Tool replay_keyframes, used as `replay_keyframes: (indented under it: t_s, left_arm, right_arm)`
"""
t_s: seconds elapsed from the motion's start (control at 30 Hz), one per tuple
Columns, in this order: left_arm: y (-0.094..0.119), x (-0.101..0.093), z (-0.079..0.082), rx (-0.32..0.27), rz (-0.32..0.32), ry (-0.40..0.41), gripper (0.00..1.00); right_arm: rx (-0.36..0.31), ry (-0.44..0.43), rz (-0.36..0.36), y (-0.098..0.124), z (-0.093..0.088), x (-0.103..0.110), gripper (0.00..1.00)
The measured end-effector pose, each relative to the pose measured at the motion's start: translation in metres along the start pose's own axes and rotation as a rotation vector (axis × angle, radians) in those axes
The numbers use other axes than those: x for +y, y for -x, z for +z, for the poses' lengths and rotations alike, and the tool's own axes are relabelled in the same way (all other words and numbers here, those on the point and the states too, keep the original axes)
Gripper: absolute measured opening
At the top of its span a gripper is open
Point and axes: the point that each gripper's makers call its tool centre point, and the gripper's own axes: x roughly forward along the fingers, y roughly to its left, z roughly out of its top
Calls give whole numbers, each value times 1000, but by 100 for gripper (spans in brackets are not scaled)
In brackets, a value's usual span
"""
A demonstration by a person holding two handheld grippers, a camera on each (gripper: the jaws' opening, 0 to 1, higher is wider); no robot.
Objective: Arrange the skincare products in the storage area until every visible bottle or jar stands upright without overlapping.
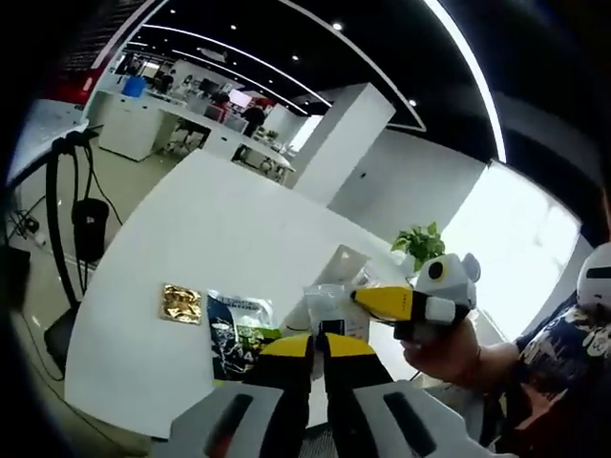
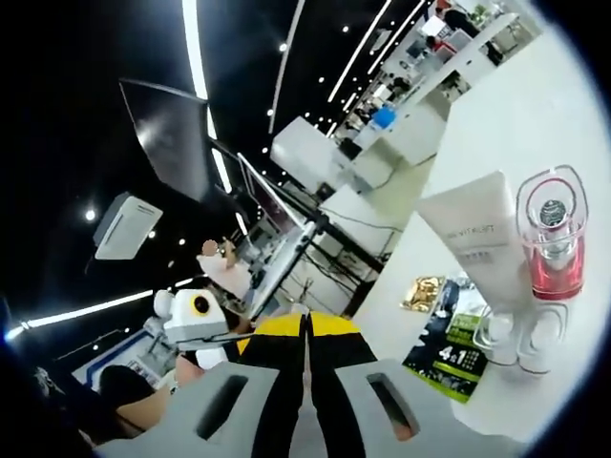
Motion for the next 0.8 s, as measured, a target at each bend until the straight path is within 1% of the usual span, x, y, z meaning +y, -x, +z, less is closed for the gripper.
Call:
replay_keyframes:
  t_s: [0.13, 0.23, 0.27, 0.37, 0.43, 0.47, 0.53, 0.57, 0.63, 0.7, 0.73, 0.77, 0.8]
  left_arm:
    - [2, 4, 2, -13, 39, -29, 1]
    - [1, 6, 0, -6, 65, -46, 1]
    - [1, 7, -3, 12, 72, -61, 0]
    - [1, 11, -3, 19, 96, -69, 0]
    - [1, 16, -4, 35, 106, -43, 0]
    - [1, 18, -8, 67, 110, -22, 0]
    - [0, 22, -8, 85, 125, -37, 0]
    - [-1, 24, -10, 105, 136, -48, 0]
    - [-1, 29, -13, 137, 154, -51, 0]
    - [-1, 35, -16, 175, 175, -45, 0]
    - [-1, 37, -18, 186, 185, -46, 0]
    - [-1, 42, -19, 204, 212, -47, 0]
    - [-1, 43, -20, 208, 222, -45, 0]
  right_arm:
    - [9, -18, 15, -1, -2, 3, 1]
    - [11, -6, 3, -2, -4, 2, 1]
    - [17, 2, -5, -2, -5, 1, 1]
    - [28, 11, -17, -3, -8, -2, 1]
    - [48, 30, -56, -5, -13, -9, 1]
    - [56, 40, -69, -5, -15, -11, 1]
    - [87, 77, -104, -6, -21, -17, 0]
    - [99, 119, -123, -7, -23, -20, 0]
    - [113, 185, -138, -9, -27, -20, 0]
    - [126, 211, -155, -10, -32, -22, 0]
    - [141, 237, -172, -11, -36, -25, 0]
    - [156, 257, -184, -13, -40, -28, 0]
    - [172, 286, -208, -15, -44, -32, 0]
